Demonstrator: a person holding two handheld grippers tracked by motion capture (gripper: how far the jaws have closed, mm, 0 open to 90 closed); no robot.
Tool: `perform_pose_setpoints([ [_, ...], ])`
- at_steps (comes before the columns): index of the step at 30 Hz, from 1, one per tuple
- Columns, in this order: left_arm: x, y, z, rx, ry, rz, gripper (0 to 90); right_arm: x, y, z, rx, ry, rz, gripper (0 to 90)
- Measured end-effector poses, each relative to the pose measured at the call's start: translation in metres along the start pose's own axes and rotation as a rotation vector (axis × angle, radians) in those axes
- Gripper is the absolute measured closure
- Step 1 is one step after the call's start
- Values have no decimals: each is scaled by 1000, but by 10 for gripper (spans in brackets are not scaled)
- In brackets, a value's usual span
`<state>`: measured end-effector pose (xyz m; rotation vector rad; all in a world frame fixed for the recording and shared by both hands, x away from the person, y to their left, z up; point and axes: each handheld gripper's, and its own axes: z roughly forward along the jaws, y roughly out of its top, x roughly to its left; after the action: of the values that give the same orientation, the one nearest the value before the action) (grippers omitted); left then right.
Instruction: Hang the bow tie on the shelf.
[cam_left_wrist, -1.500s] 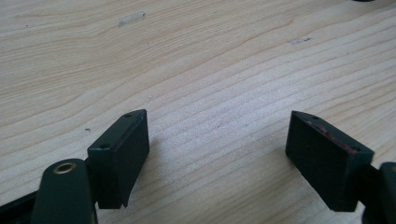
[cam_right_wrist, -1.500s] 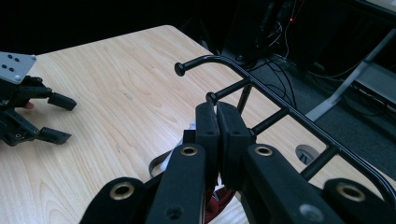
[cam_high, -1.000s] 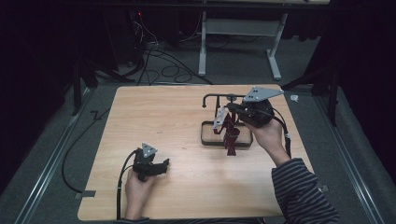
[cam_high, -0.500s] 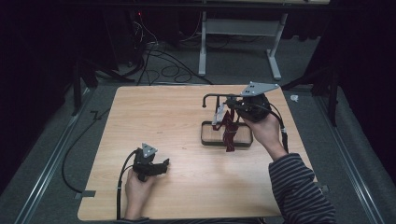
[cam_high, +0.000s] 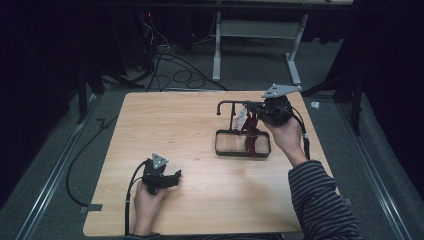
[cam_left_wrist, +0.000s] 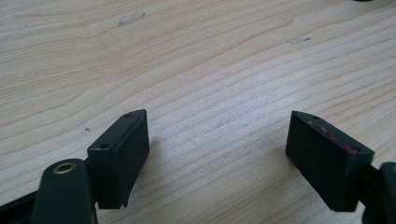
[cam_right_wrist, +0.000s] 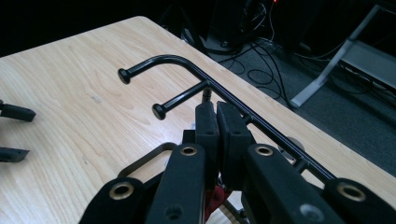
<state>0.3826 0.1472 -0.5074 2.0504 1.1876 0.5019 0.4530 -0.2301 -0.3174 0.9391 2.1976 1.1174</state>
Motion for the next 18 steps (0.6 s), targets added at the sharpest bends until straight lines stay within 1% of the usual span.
perform_pose_setpoints([
  [4,0,0,0,0,0,0,218,-1,-1,4,11,-7,6,891],
  [8,0,0,0,0,0,0,218,-2,-2,8,33,-11,11,887],
  [11,0,0,0,0,0,0,218,-2,-2,8,34,-13,12,880],
  [18,0,0,0,0,0,0,218,-4,-5,10,44,-18,24,826],
])
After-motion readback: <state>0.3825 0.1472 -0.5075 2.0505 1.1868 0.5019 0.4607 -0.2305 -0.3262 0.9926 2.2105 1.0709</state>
